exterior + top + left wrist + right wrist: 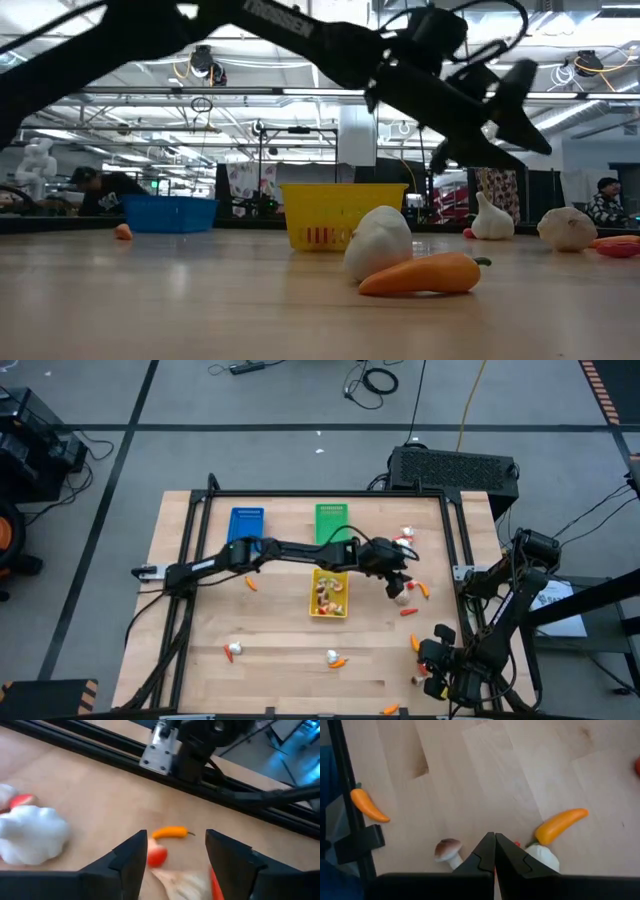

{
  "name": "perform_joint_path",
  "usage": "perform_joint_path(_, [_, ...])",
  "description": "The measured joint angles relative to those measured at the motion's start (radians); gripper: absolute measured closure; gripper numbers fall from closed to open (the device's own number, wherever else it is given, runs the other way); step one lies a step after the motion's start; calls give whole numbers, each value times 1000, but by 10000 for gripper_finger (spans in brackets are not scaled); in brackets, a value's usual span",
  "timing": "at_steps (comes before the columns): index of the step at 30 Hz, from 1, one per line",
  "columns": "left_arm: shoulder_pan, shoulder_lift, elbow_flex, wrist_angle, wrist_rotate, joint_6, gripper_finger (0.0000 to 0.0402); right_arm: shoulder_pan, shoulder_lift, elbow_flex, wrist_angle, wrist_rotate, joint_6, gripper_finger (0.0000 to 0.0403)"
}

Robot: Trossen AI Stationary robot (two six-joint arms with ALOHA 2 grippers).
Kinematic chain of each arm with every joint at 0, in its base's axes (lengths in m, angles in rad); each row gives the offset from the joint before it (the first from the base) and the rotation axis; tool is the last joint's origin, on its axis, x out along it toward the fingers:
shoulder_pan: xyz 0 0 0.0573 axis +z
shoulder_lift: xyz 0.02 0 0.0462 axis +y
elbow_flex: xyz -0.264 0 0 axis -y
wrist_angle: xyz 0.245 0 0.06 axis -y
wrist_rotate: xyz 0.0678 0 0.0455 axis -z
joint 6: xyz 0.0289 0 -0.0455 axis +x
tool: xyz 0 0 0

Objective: Sort produce into baskets
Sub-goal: Put the red mushroom into the yellow bin

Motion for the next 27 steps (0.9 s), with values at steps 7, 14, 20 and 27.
perform_joint_path(7, [-5, 125, 181, -47, -72, 105, 180, 1, 0, 0, 0, -56, 67, 403])
perform_joint_path(14, [-8, 150, 170, -55, -86, 139, 180, 6, 0, 0, 9, -132, 155, 403])
perform_joint_path(20, [-10, 187, 178, 2, -86, 210, 180, 21, 0, 0, 10, -179, 206, 403])
perform_joint_path(27, [-11, 211, 179, 6, -49, 226, 180, 20, 0, 0, -4, -183, 224, 403])
